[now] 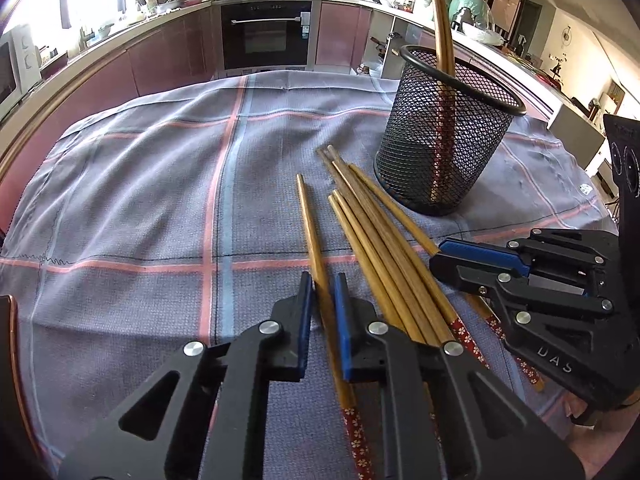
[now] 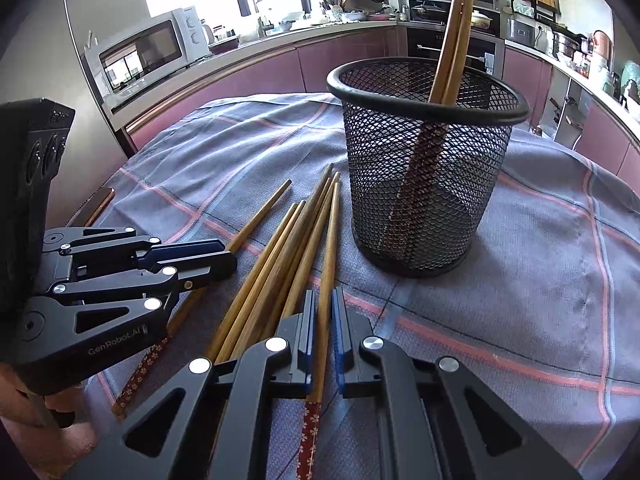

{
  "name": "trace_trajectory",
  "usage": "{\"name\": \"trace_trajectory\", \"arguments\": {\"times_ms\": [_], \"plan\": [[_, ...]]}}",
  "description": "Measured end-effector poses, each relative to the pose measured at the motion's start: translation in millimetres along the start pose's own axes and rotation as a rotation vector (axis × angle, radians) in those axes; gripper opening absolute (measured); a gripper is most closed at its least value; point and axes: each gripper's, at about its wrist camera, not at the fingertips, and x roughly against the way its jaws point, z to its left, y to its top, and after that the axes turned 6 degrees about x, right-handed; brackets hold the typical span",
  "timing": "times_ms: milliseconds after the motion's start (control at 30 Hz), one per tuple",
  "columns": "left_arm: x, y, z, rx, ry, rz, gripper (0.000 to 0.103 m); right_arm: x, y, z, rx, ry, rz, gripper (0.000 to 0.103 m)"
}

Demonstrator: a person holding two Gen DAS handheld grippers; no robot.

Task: Organize utensils
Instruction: 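Lift the chopsticks upright with the right gripper above the mesh cup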

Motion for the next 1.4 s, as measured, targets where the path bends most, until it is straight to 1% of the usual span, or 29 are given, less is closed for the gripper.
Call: {"name": "trace_trajectory", "arguments": {"times_ms": [200,400,700,1000,1400], "plan": [[1,-1,1,0.012,0.009,-0.002,0.009,6,-1,-1,-0.005,0.015,-0.016,0.005],[8,-2,5,0.037,-0.003,-0.008,0.008,16,-3,-3,-0.004,0.033,-0.037,0.005],[32,-1,6,0.041,-0.025,-0.06,0.008,37,-3,-3,-0.005,0.099,-0.094,0.005],[59,3,0,0.027,-0.062,-0.12,0.008,64,3,-5,-0.003,0.113,-0.174,0.005],[92,11,-9,0.014,-0.145,-0.186,0.008,91,11,-10,-0.012,0.1,-0.271,0.005]]}}
